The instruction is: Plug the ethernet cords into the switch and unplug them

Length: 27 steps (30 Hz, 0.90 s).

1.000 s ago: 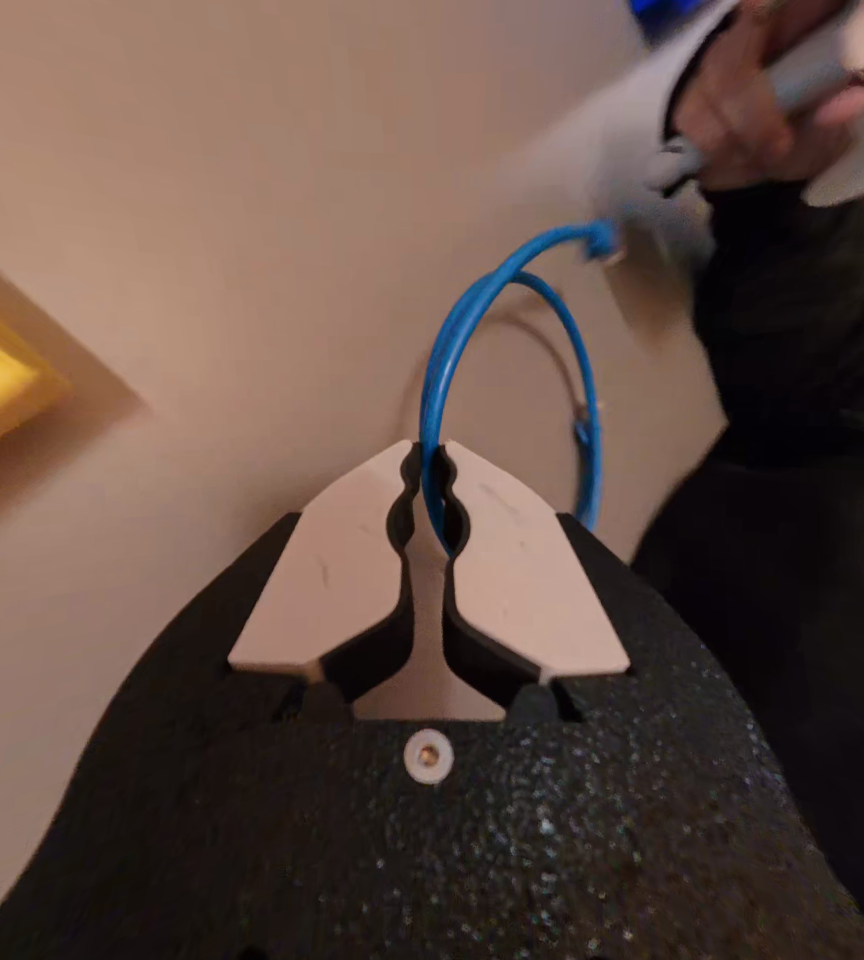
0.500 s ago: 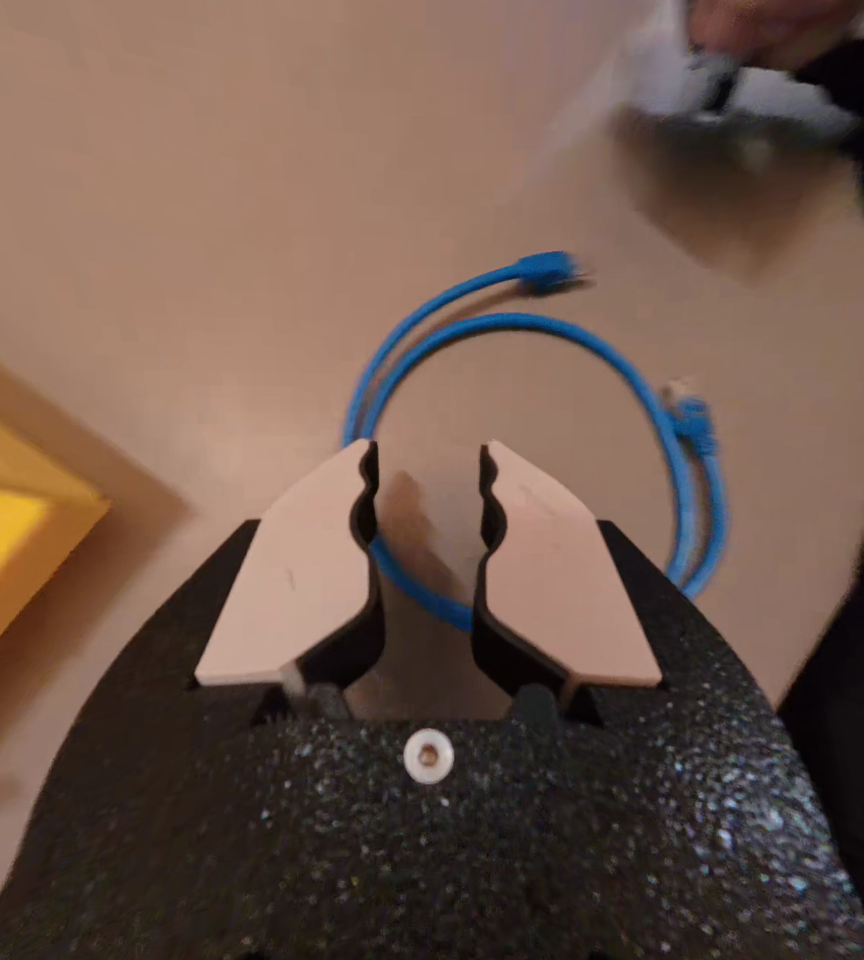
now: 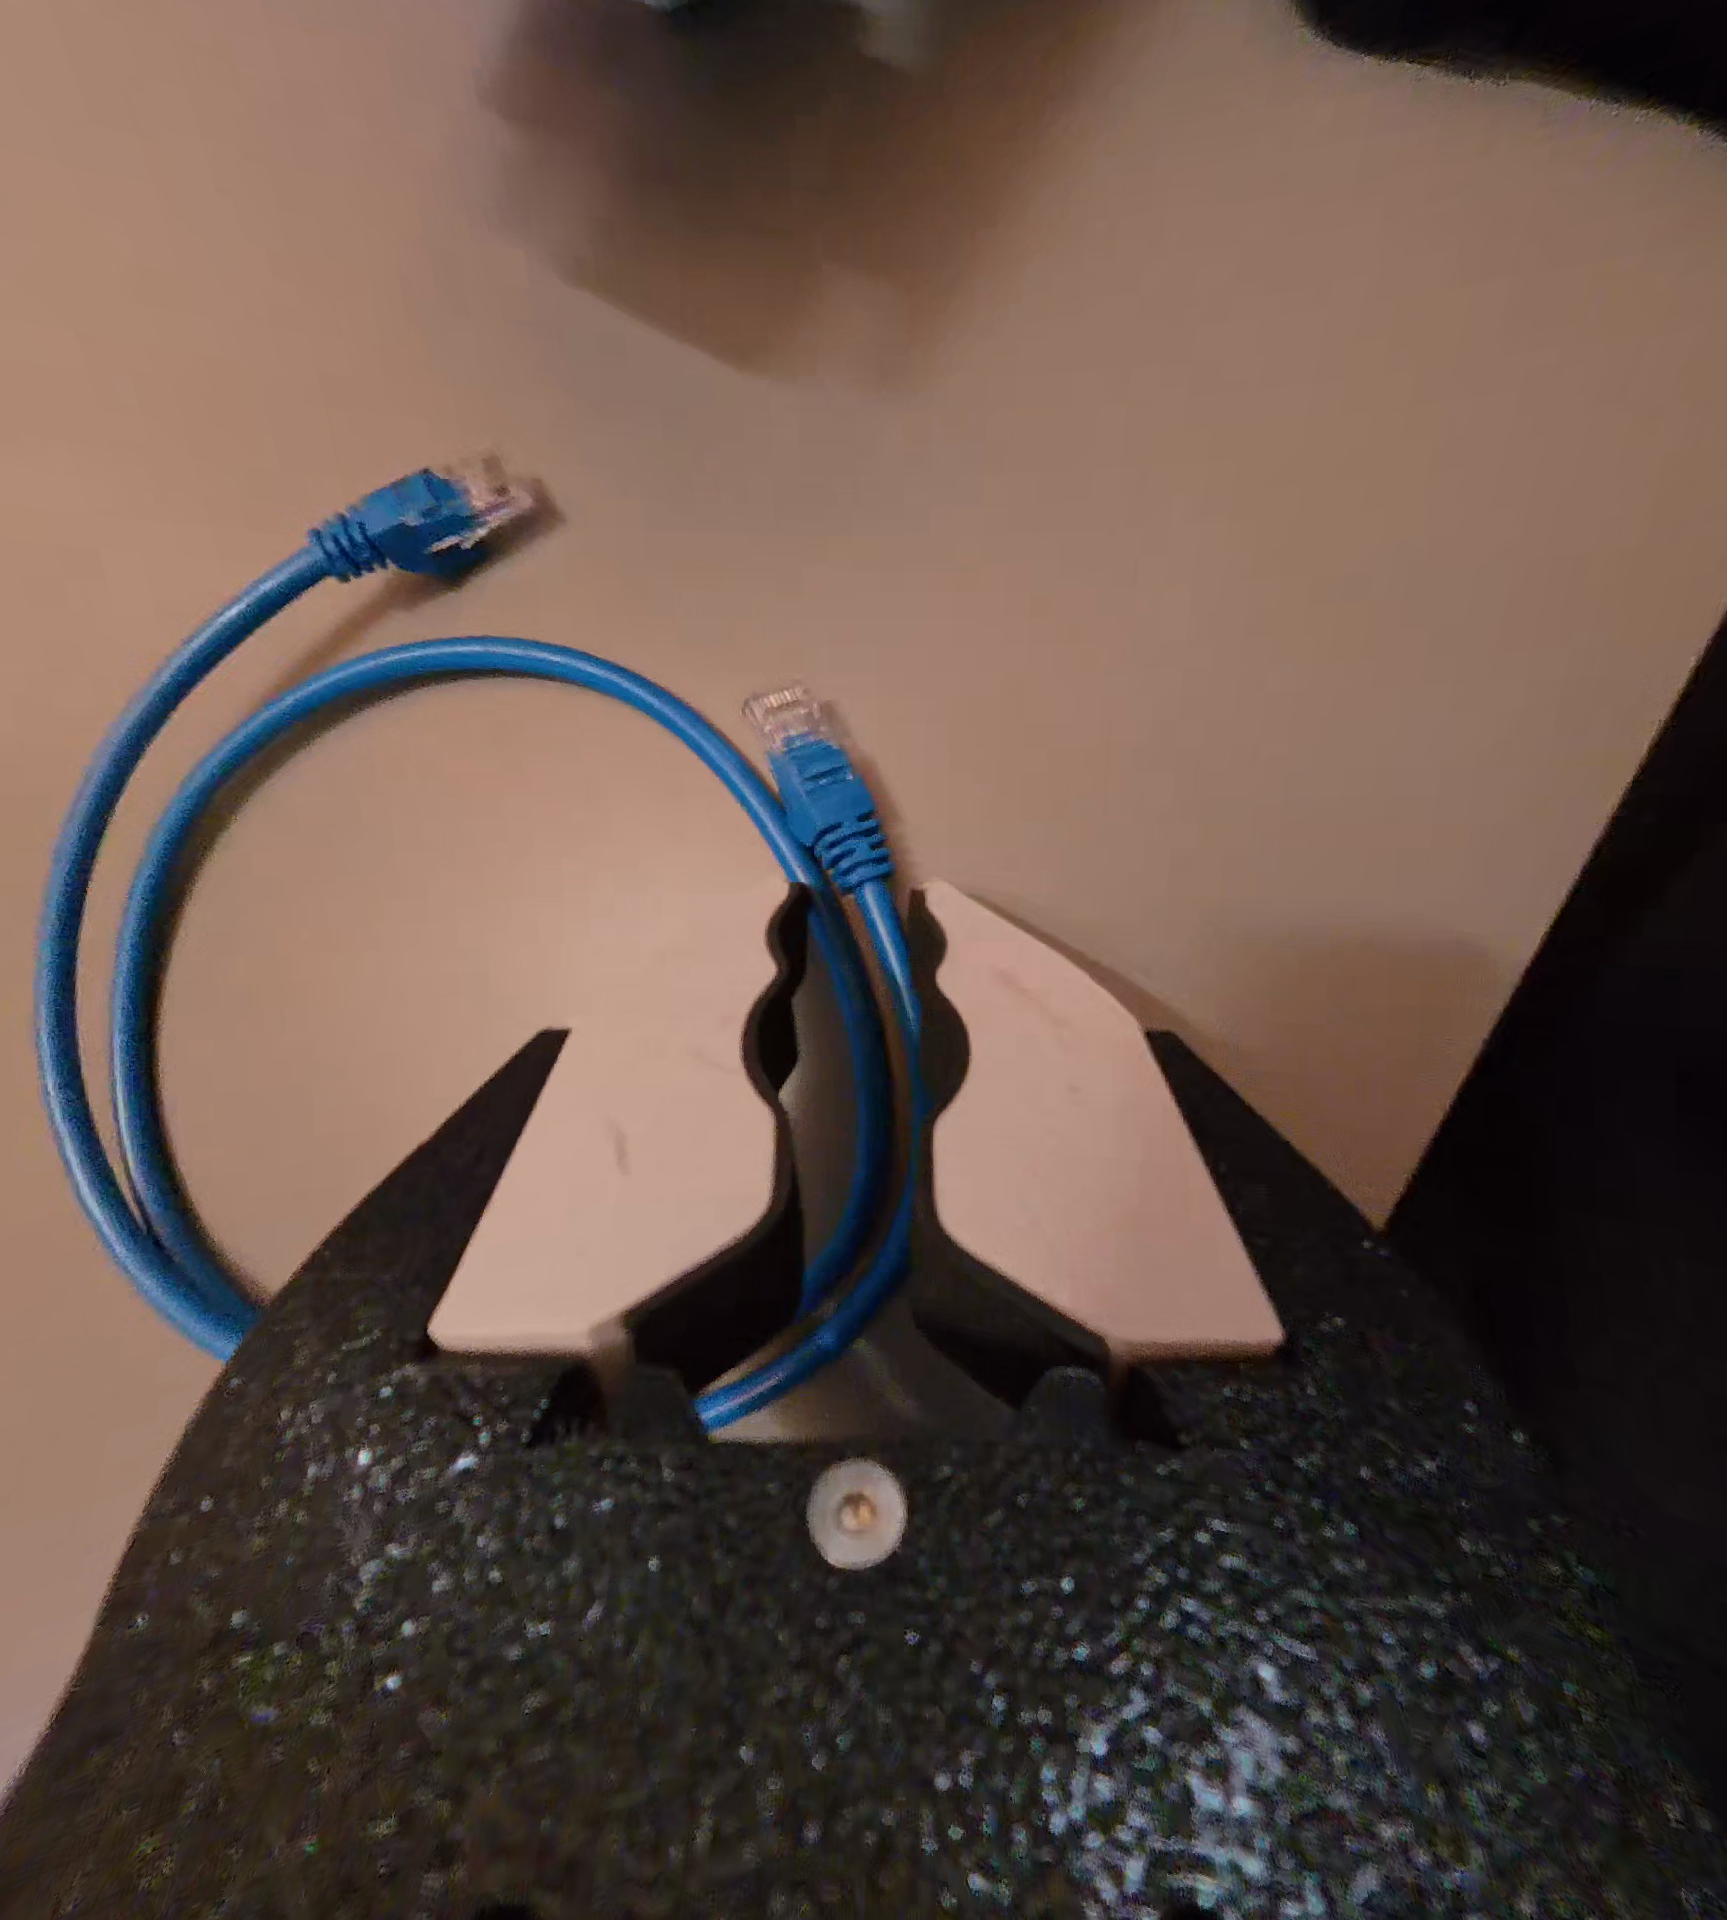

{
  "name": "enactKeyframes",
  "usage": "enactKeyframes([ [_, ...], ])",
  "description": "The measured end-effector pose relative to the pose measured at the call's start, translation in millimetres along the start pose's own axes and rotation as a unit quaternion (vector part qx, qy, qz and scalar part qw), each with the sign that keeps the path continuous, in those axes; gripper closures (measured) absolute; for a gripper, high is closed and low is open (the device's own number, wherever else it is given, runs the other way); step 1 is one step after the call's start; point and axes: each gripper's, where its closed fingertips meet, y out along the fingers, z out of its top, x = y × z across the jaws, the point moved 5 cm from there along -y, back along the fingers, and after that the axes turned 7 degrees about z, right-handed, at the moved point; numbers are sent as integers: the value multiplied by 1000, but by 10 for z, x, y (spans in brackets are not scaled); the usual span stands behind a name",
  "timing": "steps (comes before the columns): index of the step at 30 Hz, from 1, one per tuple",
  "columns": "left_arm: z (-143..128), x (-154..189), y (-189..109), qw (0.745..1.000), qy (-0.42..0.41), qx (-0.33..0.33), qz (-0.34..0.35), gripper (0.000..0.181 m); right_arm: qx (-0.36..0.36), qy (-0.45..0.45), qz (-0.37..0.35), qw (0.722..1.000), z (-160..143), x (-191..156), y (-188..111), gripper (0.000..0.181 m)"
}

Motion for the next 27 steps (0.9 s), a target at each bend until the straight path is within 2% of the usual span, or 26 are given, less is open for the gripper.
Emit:
enactKeyframes([
  [1, 3, -2, 5, 1000, -3, 6, 11, 168, -1, 0, 0, 1000, -2, 2, 3, 105],
  [7, 39, -91, -91, 997, -58, 42, -2, 176, -11, -8, -1, 1000, -14, -9, 20, 105],
  [12, 350, -280, -602, 977, -151, 94, -117, 176, -8, -10, -8, 1000, -6, 4, -1, 106],
  [14, 489, -370, -880, 949, -210, 114, -207, 176, 4, -8, -10, 1000, 14, 19, -33, 106],
  [15, 566, -427, -1040, 922, -248, 130, -266, 176, 14, -3, -9, 1000, 27, 25, -56, 106],
  [17, 719, -569, -1378, 844, -306, 173, -405, 176, 31, 5, -8, 999, 52, 38, -102, 106],
  [18, 759, -675, -1483, 813, -323, 189, -447, 175, 35, 4, -4, 999, 62, 34, -119, 106],
  [19, 748, -788, -1488, 806, -330, 186, -454, 175, 39, 4, 6, 999, 76, 16, -130, 106],
  [21, 644, -1044, -1298, 820, -358, 161, -417, 176, 50, 2, 10, 999, 115, 9, -145, 106],
  [23, 501, -1264, -1031, 819, -397, 134, -391, 176, 68, 12, 26, 997, 157, -9, -158, 106],
  [25, 325, -1437, -668, 852, -405, 99, -316, 175, 97, 18, 28, 995, 213, -8, -181, 106],
  [27, 240, -1545, -355, 894, -366, 84, -245, 176, 113, 17, 27, 993, 266, -5, -199, 106],
])
